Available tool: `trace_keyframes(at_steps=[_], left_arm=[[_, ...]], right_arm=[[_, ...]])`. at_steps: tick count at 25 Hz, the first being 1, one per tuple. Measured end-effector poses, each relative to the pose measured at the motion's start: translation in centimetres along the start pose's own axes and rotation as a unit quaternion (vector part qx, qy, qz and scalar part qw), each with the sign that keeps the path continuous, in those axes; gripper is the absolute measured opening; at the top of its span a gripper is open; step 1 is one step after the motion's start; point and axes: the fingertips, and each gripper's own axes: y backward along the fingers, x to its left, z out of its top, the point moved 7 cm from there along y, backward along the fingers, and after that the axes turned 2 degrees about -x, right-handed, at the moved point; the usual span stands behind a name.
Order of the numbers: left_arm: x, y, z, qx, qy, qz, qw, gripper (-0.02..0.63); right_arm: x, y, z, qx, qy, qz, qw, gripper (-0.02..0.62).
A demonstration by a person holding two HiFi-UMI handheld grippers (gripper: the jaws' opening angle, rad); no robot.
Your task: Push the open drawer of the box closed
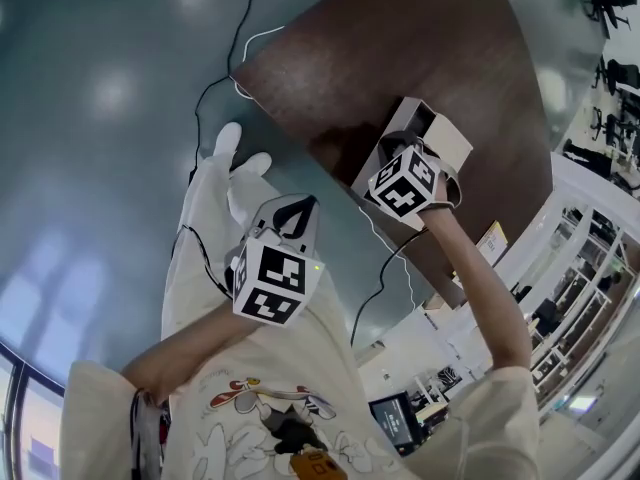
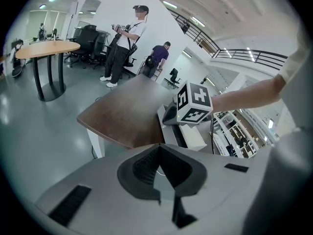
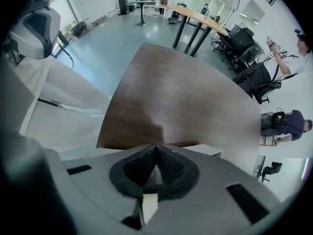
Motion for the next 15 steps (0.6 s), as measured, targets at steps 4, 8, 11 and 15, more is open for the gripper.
trace_keyframes(at_steps=[4,8,11,15], left_arm=[[-0.4,-0.6,0.0,0.006,-0.002,0.002,1.0,0.006],[-0.5,-1.2,0.1,0.013,-0.007,0.005,0.9999,0.006],[-0.6,-1.7,0.1,0.017,-0.01,0.004,0.9998,0.006],[-0.8,-1.6,0.6,0.023,-0.015,0.003,0.9996,0.006]], right_arm=[[-0.1,0.1,-1.1,-0.003,-0.009,-0.001,1.0,0.006],[-0.1,0.1,-1.8,-0.006,-0.014,0.001,1.0,0.006],[0.0,-0.1,-2.3,-0.007,-0.018,0.002,1.0,0.006],[-0.2,0.5,-2.5,-0.009,-0.024,0.003,1.0,0.006]])
